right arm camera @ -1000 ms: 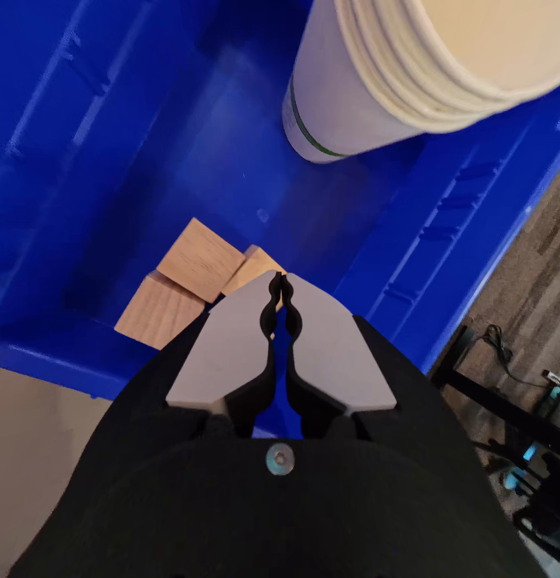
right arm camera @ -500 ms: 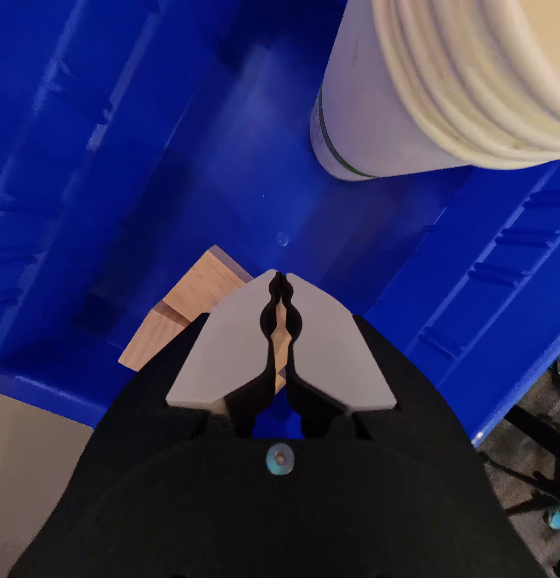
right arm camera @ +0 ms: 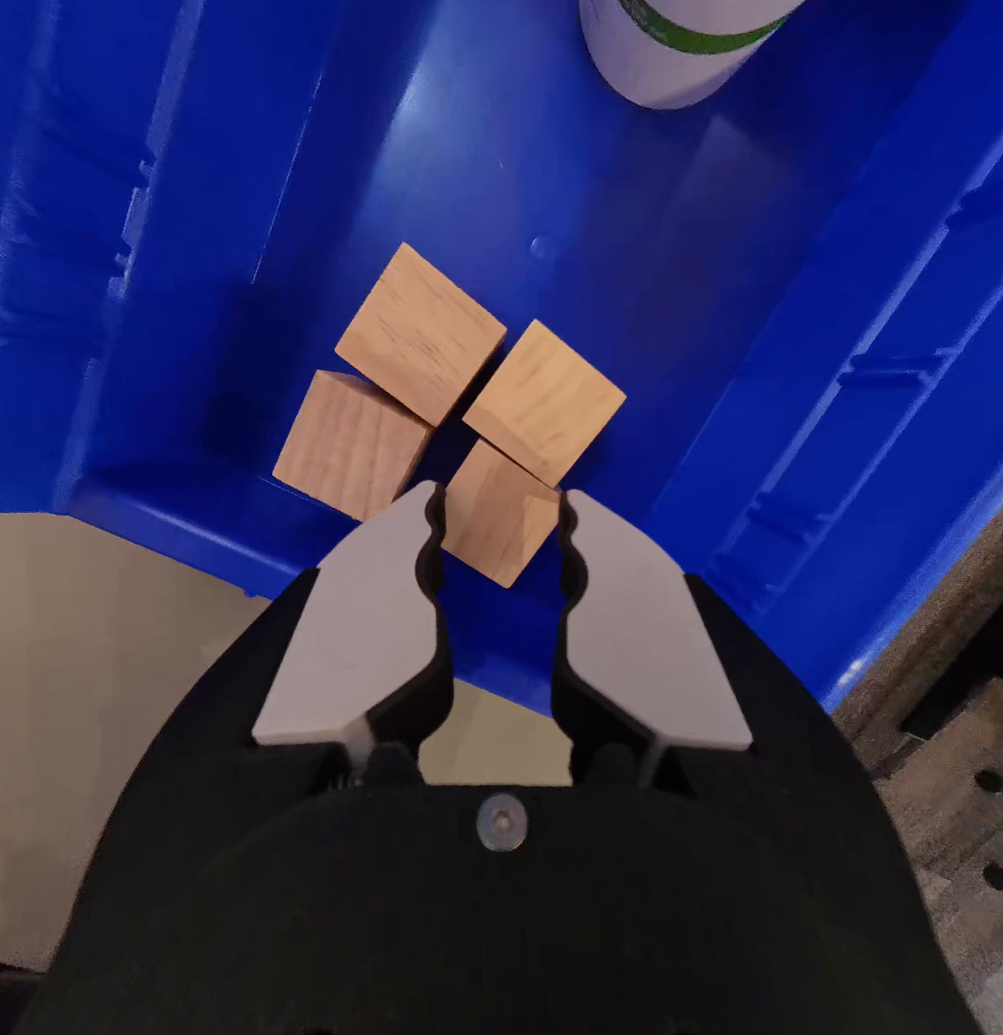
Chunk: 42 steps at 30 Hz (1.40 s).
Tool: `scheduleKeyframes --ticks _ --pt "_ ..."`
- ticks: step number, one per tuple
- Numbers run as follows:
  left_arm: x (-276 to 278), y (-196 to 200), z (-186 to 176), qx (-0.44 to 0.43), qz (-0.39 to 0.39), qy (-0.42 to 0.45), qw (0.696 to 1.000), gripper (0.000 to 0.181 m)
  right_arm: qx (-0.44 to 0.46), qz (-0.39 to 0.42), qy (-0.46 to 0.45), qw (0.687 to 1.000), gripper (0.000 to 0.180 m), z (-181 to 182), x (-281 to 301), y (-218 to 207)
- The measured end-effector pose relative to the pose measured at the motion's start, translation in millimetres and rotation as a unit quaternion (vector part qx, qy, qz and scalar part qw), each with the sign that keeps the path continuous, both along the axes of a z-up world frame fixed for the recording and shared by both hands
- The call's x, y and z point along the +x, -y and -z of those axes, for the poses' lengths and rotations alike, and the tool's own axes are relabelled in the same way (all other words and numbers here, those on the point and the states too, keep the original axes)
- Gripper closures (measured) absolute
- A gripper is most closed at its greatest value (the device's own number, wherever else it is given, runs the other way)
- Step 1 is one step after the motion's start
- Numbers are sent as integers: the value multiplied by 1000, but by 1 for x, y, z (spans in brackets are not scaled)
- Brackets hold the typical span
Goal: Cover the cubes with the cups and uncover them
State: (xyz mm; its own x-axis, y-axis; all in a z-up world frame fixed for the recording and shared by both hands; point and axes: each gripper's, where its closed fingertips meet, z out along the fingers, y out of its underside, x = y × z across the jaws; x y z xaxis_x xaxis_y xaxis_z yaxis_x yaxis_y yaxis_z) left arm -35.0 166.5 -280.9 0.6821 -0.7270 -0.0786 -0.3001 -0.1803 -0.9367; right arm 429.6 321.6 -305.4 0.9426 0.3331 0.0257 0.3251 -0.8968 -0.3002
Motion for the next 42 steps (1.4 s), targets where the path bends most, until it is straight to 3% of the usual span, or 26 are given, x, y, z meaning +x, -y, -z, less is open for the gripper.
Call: scheduleKeyframes --ticks 1,6,10,23,27,33,42 --pt "0 0 0 1 0 0 1000 181 -3 4 -4 1000 138 1 0 1" --pt "0 1 -2 6 -1 4 1000 181 -11 17 -20 1000 129 1 -5 3" --pt "0 3 -3 6 1 7 1000 181 -2 35 -7 999 136 1 0 1" --pt "0 3 -3 6 6 11 1000 181 -28 33 37 998 132 13 7 9" --pt "0 4 -3 5 7 11 1000 181 -1 44 45 998 112 4 8 -2" --pt "0 4 -4 7 8 14 1000 181 35 65 46 996 126 -4 11 -22" --pt "0 4 -5 6 11 19 1000 181 31 71 24 997 127 -1 7 -29"
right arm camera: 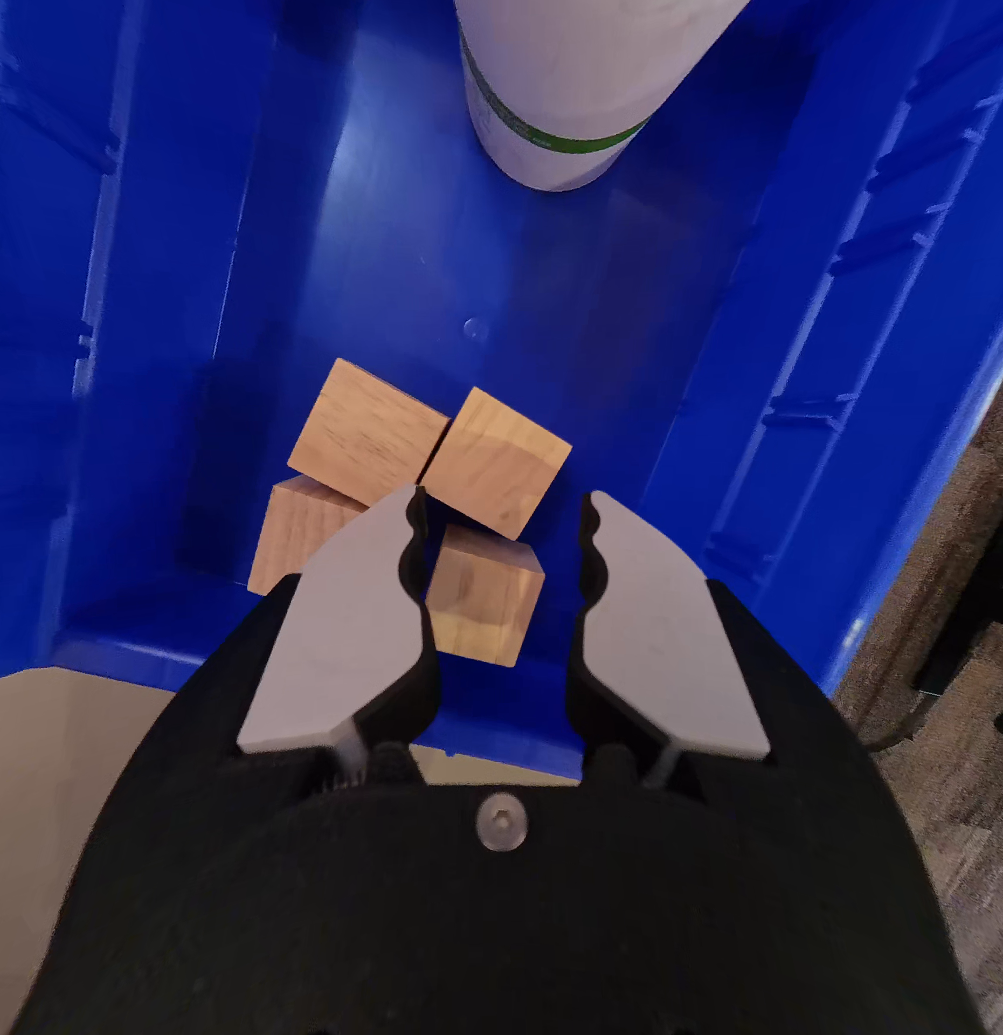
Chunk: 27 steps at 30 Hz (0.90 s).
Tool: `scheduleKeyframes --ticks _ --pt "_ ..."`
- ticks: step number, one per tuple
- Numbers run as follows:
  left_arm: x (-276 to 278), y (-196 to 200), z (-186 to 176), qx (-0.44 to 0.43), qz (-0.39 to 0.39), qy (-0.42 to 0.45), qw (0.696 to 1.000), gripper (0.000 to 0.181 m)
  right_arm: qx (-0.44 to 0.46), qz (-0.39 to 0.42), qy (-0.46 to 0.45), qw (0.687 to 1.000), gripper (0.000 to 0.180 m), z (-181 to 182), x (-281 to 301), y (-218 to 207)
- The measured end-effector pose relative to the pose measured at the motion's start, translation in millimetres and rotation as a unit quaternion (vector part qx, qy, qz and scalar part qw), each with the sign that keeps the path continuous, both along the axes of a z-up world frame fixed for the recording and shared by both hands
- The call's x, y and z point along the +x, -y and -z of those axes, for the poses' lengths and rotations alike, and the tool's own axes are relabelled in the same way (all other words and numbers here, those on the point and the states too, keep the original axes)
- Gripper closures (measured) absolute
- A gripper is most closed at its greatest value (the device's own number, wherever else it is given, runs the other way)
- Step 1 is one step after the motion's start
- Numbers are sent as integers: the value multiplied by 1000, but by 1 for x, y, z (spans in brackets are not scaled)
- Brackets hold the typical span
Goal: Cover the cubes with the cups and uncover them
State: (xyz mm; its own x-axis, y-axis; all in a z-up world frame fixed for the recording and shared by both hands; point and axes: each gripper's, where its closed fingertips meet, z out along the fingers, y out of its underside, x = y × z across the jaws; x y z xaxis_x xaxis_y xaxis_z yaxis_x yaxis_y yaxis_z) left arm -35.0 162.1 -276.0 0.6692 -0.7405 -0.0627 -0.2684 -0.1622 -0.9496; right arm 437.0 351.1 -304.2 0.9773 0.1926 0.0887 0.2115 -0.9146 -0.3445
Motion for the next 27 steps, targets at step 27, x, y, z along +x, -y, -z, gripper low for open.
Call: scheduleKeyframes --ticks 27 --pt "0 1 1 -2 2 -2 1000 181 -1 -6 -12 1000 133 8 -3 -9"
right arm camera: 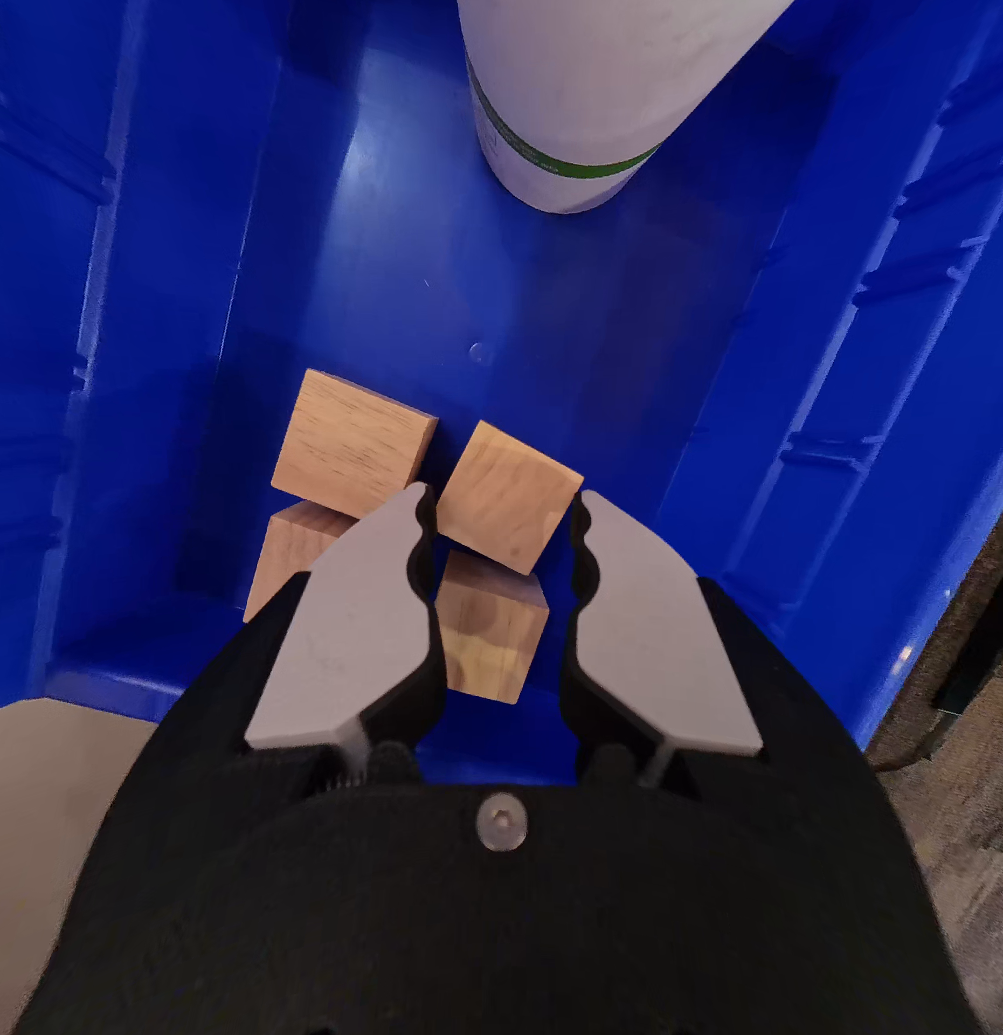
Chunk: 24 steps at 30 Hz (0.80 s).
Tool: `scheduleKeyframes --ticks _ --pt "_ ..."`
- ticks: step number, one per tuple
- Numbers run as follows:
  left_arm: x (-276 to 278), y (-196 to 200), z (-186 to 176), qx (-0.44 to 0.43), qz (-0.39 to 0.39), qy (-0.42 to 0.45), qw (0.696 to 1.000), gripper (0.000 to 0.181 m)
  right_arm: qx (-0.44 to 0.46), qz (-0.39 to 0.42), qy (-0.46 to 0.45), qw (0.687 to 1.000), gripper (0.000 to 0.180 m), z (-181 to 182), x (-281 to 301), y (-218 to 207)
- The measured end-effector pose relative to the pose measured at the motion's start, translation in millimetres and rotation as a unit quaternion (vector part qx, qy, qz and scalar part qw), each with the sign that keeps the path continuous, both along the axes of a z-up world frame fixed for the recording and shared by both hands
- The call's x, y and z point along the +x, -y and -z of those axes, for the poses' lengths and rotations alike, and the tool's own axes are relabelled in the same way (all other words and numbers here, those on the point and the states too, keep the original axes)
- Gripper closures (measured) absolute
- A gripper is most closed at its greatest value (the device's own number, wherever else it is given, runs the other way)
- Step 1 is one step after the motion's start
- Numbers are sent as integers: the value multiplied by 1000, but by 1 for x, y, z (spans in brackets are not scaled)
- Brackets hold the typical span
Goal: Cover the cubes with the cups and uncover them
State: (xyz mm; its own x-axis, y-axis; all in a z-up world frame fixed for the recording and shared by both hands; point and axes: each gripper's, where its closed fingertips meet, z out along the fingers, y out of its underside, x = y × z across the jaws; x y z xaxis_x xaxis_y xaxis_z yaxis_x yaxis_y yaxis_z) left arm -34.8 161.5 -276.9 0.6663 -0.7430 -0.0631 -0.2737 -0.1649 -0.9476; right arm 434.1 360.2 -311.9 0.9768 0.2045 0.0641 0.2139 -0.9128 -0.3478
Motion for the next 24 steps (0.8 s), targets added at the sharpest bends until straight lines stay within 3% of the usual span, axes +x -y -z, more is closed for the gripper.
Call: scheduleKeyframes --ticks 9,12,17,24 --pt "0 1 0 -1 3 1 1000 181 -17 -40 23 999 132 0 3 -1" --pt "1 1 0 0 4 -1 1000 181 -3 -34 44 998 114 -8 8 -1" --pt "2 1 2 -4 5 -5 1000 181 53 -42 17 998 121 -33 -20 -3" --pt "1 2 0 3 4 -1 1000 181 20 -40 -2 999 106 -9 -49 -8"
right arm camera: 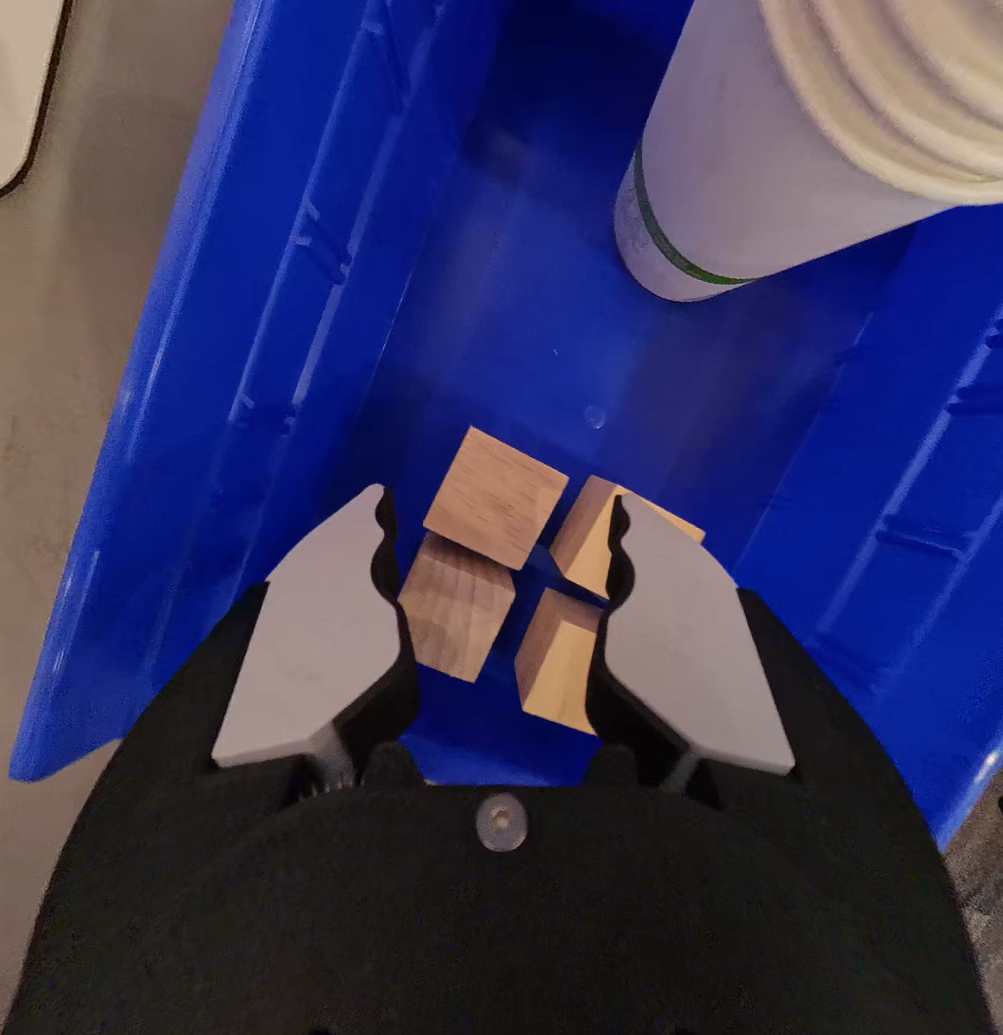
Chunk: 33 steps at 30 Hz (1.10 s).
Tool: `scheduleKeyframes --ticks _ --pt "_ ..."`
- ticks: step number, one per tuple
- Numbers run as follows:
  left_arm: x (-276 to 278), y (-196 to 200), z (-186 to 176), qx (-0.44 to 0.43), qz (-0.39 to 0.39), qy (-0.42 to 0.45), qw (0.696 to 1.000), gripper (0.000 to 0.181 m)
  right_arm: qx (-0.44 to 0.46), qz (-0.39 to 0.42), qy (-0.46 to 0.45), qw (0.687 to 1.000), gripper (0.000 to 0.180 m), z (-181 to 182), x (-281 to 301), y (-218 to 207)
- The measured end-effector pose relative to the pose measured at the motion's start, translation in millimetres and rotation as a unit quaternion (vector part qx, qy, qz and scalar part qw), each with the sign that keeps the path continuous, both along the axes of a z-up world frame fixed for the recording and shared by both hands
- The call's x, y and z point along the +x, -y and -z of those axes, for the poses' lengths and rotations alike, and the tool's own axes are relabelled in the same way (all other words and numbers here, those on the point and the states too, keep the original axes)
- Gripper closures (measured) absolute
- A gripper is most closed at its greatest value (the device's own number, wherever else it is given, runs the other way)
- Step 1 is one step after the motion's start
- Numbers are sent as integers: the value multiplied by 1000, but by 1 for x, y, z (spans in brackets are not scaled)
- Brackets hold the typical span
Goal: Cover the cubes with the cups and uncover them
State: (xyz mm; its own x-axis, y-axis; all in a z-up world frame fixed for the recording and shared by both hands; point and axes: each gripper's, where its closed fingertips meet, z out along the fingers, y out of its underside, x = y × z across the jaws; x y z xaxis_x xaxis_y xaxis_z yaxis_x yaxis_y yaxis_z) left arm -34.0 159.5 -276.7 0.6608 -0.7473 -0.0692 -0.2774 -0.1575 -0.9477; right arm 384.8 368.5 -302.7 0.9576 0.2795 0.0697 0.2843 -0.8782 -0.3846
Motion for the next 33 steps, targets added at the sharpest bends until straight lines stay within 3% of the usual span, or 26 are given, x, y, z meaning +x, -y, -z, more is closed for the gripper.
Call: scheduleKeyframes --ticks 11,16,19,33 --pt "-1 1 -3 -3 6 15 1000 181 -10 15 15 1000 129 18 5 -2" --pt "0 1 -2 -5 8 13 1000 181 -12 10 21 1000 126 18 6 -3" --pt "0 1 -1 -6 8 11 1000 181 -8 5 35 999 108 13 6 0" --pt "0 1 -2 -6 11 16 1000 181 70 3 -8 997 115 -37 1 47"
